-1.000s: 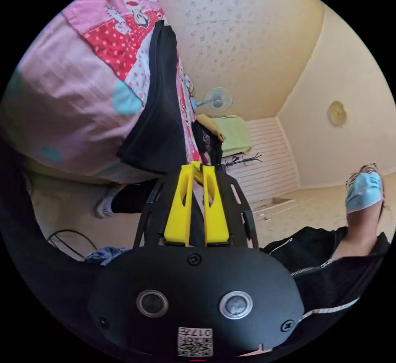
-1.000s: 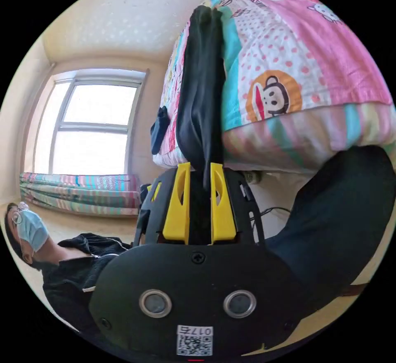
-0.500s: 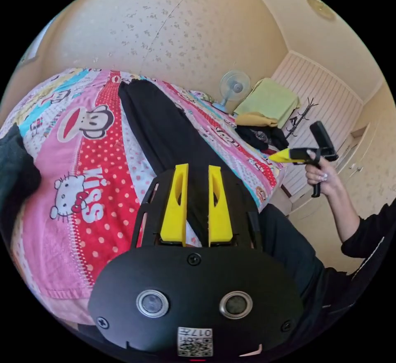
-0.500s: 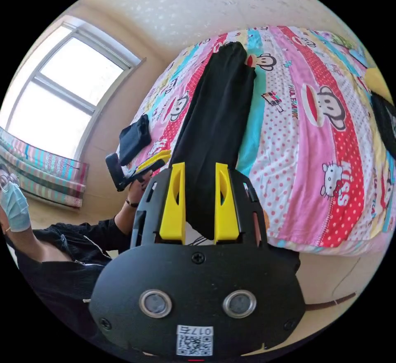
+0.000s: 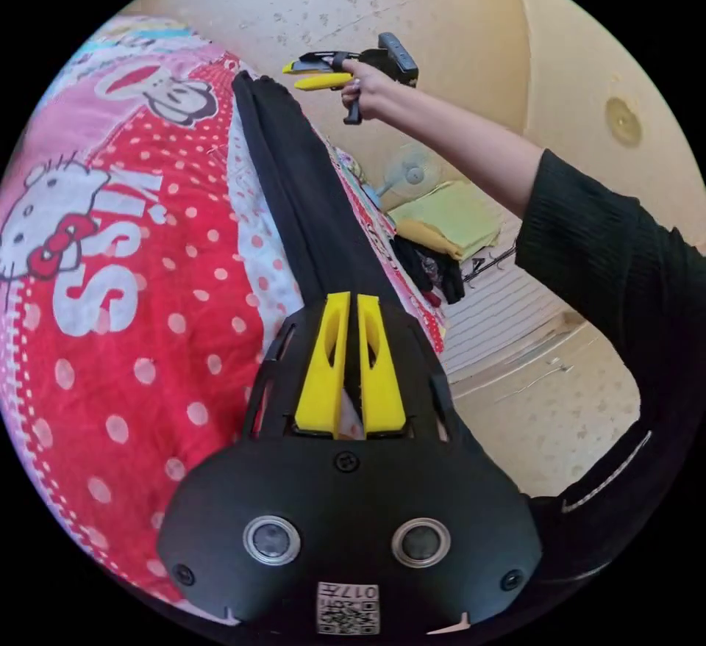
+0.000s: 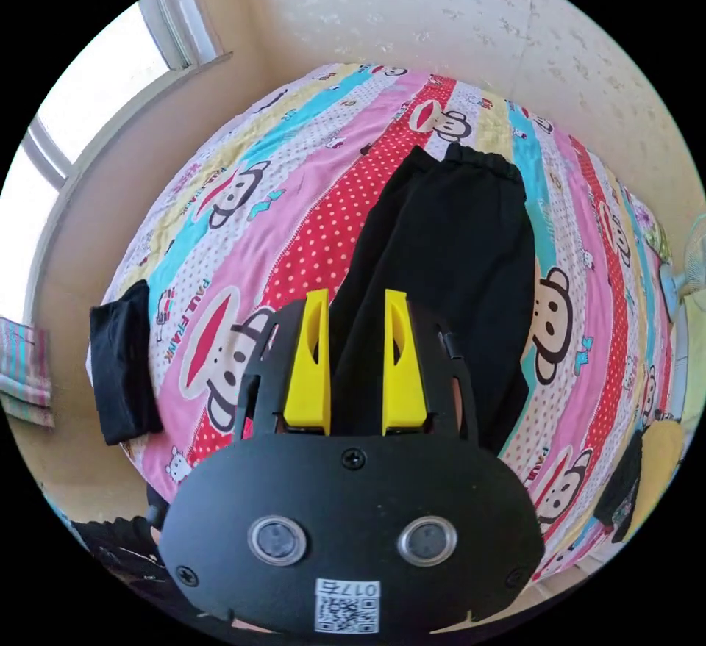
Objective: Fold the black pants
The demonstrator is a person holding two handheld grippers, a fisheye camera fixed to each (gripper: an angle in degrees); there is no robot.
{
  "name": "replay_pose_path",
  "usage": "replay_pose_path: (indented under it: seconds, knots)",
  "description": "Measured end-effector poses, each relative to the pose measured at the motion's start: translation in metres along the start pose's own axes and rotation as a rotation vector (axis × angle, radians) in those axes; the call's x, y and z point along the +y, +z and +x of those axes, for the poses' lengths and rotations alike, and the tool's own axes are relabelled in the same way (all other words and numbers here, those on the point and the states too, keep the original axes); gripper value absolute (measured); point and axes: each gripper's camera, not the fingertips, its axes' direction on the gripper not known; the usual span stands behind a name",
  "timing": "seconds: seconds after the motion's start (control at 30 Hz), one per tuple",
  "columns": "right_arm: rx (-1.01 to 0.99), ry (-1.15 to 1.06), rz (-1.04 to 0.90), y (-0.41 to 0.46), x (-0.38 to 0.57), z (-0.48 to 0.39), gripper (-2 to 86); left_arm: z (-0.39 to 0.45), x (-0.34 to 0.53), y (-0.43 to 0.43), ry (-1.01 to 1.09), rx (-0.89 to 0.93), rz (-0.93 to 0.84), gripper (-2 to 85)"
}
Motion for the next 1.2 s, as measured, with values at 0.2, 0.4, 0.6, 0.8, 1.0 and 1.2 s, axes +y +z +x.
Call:
replay_pose_path:
  seconds: [0.2,0.4,0.6,0.8,1.0,1.2]
  knots:
    - [0.161,0.152,-0.11,0.117,-0.033,0.013,10.9,-0.009,-0.016,-0.008,-0.033,0.028,-0.012,-0.2]
    - [0.23,0.135,-0.084,0.172,-0.015,0.015,7.9,-0.018,-0.027,-0.017,-0.061,0.073,-0.019,-0.3]
    - [0.376,0.086,0.002,0.175,-0.005,-0.006,4.1,-0.023,-0.035,-0.025,-0.077,0.093,-0.017,-0.3]
    - [0.385,-0.042,0.176,0.159,0.015,-0.033,3.8,-0.03,-0.039,-0.033,-0.102,0.122,-0.002,-0.3]
    - [0.347,-0.037,0.051,0.22,0.028,-0.02,5.4,-0.031,-0.041,-0.035,-0.113,0.122,-0.008,-0.1]
    - [0.37,-0.127,-0.005,0.211,0.043,-0.018,7.6,-0.038,-0.04,-0.034,-0.149,0.156,-0.024,-0.4]
